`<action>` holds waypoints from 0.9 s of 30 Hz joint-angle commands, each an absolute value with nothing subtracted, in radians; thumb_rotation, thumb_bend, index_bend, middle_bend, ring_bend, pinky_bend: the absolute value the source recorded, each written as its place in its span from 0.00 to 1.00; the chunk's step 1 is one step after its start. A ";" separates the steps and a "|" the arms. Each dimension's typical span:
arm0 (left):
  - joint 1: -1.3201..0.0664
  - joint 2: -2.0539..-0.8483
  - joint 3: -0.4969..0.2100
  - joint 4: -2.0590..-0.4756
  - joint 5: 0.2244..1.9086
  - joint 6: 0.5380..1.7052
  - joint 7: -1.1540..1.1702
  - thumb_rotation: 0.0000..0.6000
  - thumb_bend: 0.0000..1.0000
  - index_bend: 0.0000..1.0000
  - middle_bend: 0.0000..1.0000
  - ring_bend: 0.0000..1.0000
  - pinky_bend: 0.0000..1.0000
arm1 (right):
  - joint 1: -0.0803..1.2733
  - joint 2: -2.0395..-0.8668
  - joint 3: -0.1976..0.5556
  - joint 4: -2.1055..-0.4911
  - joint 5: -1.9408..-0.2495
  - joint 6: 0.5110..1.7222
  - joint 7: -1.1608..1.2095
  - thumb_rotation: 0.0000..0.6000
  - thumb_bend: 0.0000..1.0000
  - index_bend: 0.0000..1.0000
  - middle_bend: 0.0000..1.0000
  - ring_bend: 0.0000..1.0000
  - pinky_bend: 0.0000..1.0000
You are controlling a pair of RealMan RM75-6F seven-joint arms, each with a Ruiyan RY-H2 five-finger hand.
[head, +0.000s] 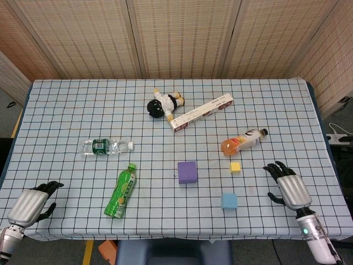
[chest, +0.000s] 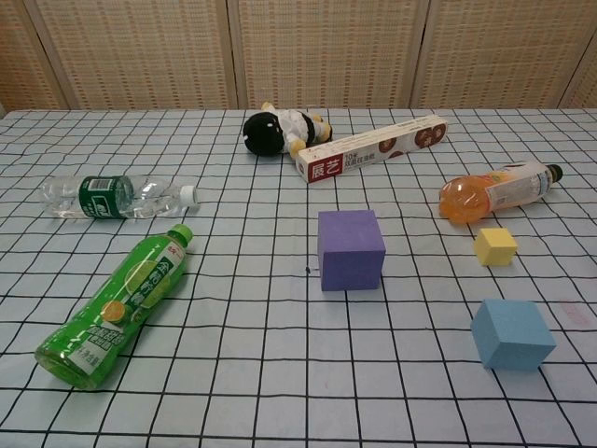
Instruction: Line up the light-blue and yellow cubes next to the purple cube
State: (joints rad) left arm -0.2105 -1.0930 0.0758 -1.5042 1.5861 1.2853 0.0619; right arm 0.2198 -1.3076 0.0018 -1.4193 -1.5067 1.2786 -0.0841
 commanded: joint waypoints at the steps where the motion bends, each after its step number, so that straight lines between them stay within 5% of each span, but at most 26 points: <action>1: -0.210 -1.093 0.076 -1.505 1.587 1.286 0.064 1.00 0.44 0.24 0.23 0.32 0.55 | 0.219 -1.307 0.001 -1.419 -1.508 1.280 -0.083 1.00 0.12 0.21 0.17 0.09 0.29; 15: -0.215 -1.095 0.075 -1.496 1.581 1.276 0.052 1.00 0.44 0.24 0.24 0.32 0.55 | 0.225 -1.326 0.007 -1.396 -1.510 1.281 -0.078 1.00 0.12 0.22 0.19 0.12 0.29; 16: -0.215 -1.094 0.075 -1.496 1.581 1.275 0.051 1.00 0.44 0.24 0.24 0.32 0.55 | 0.225 -1.327 0.008 -1.393 -1.511 1.283 -0.079 1.00 0.12 0.24 0.23 0.16 0.32; 19: -0.204 -1.086 0.078 -1.509 1.590 1.300 0.054 1.00 0.44 0.24 0.24 0.32 0.55 | 0.215 -1.360 -0.013 -1.321 -1.633 1.401 -0.048 1.00 0.12 0.40 0.58 0.50 0.61; 23: -0.206 -1.084 0.075 -1.509 1.575 1.287 0.049 1.00 0.44 0.24 0.24 0.32 0.55 | 0.217 -1.398 -0.006 -1.231 -1.711 1.513 0.077 1.00 0.09 0.52 0.82 0.73 0.87; 27: -0.207 -1.084 0.072 -1.512 1.562 1.278 0.049 1.00 0.44 0.24 0.25 0.31 0.55 | 0.233 -1.388 -0.031 -1.212 -1.764 1.524 0.108 1.00 0.04 0.59 0.95 0.87 1.00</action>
State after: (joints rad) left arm -0.2072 -1.0846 0.0720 -1.5107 1.5623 1.2780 0.0493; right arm 0.2230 -1.3828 -0.0132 -1.2362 -1.7232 1.5094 0.0948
